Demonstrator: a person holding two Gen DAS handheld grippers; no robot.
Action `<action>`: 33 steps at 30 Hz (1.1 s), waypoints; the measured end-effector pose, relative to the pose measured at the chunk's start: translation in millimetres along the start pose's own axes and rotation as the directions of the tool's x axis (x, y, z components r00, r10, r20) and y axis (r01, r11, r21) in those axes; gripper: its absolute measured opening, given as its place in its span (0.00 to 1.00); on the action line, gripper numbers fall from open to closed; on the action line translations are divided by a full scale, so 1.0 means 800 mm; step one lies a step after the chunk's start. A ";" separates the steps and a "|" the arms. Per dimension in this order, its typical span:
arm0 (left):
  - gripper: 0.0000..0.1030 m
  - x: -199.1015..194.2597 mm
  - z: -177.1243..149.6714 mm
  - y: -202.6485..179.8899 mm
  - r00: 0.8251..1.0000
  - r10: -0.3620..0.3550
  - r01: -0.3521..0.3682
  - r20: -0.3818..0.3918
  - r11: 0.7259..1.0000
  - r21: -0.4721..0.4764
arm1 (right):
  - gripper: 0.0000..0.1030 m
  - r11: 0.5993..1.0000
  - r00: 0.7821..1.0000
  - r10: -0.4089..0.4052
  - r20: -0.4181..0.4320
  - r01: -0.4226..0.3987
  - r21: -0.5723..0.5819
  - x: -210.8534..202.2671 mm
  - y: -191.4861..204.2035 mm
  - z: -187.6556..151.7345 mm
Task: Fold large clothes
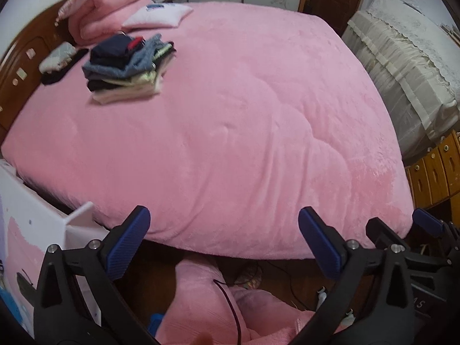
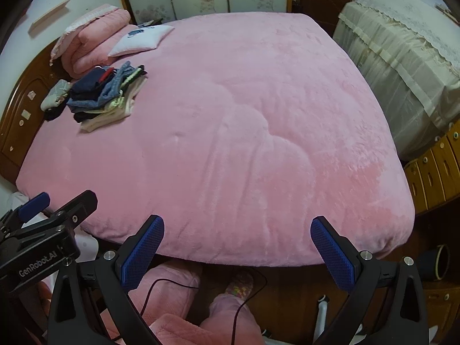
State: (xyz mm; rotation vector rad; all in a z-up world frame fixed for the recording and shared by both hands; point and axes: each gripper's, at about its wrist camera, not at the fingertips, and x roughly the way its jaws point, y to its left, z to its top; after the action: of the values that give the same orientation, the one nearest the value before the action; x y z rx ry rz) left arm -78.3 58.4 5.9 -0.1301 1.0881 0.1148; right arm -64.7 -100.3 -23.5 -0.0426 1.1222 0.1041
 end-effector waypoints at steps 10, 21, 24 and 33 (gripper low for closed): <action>0.99 0.017 -0.001 -0.004 0.999 0.000 0.001 -0.038 1.000 0.027 | 1.00 0.999 0.995 -0.015 -0.098 0.019 0.045 0.038 -0.024 -0.008; 0.99 0.018 -0.001 -0.014 0.999 0.002 -0.001 -0.034 0.999 0.040 | 1.00 0.998 0.994 -0.020 -0.111 0.026 0.055 0.060 -0.032 -0.009; 0.99 0.018 -0.001 -0.015 0.999 0.005 -0.004 -0.035 0.999 0.042 | 1.00 0.998 0.993 -0.025 -0.114 0.031 0.050 0.064 -0.032 -0.008; 0.99 0.020 0.000 -0.016 0.999 0.007 -0.005 -0.042 0.999 0.038 | 1.00 0.998 0.993 -0.024 -0.117 0.030 0.049 0.067 -0.029 -0.011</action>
State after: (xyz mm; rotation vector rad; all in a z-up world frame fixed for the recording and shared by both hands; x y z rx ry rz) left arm -68.8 46.6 -7.5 -0.0957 1.1324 0.0974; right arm -47.0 -120.8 -76.0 -0.0186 1.2398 0.0498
